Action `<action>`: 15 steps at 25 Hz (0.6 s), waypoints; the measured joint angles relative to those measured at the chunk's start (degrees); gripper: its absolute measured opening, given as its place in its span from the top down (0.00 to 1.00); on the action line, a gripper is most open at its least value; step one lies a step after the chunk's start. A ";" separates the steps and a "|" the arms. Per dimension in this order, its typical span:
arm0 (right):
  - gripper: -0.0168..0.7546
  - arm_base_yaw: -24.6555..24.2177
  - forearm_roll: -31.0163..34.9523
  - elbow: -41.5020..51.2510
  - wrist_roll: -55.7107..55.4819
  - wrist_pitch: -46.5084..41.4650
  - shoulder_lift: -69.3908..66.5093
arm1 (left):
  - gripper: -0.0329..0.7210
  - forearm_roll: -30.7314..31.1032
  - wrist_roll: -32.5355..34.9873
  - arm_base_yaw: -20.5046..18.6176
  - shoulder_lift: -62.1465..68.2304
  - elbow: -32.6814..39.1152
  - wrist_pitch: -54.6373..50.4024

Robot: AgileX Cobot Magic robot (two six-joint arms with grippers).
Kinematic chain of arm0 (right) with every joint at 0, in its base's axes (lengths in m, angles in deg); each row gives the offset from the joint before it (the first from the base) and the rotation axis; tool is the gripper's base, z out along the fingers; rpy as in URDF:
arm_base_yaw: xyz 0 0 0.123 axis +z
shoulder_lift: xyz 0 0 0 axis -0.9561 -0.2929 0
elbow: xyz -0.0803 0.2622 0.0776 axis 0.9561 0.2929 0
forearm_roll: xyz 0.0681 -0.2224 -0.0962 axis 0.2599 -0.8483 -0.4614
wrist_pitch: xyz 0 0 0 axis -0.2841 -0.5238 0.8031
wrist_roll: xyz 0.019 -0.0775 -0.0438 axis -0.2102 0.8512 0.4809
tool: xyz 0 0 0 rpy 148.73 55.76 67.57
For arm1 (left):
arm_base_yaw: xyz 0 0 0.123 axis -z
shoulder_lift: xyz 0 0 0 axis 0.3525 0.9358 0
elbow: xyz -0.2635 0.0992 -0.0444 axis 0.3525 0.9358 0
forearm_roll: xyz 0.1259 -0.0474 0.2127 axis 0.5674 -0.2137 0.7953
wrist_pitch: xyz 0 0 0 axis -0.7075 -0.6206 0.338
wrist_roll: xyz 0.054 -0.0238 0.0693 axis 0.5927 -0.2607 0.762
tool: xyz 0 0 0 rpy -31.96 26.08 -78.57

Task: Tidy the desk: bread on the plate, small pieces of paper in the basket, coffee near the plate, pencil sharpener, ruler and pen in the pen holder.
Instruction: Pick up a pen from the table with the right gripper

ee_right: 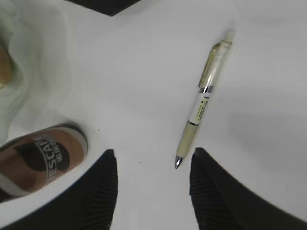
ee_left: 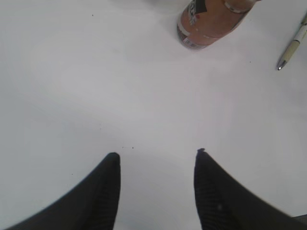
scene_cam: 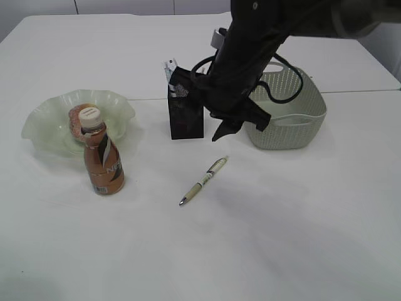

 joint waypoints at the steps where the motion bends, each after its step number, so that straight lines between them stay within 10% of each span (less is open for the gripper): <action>1: 0.51 0.00 -0.38 0.00 -2.66 0.29 -1.03 | 0.47 0.02 0.00 0.00 0.00 0.00 0.00; 15: 0.55 0.00 -6.12 -18.54 -14.77 -14.14 -17.87 | 0.47 -0.95 0.00 0.00 0.00 0.00 1.44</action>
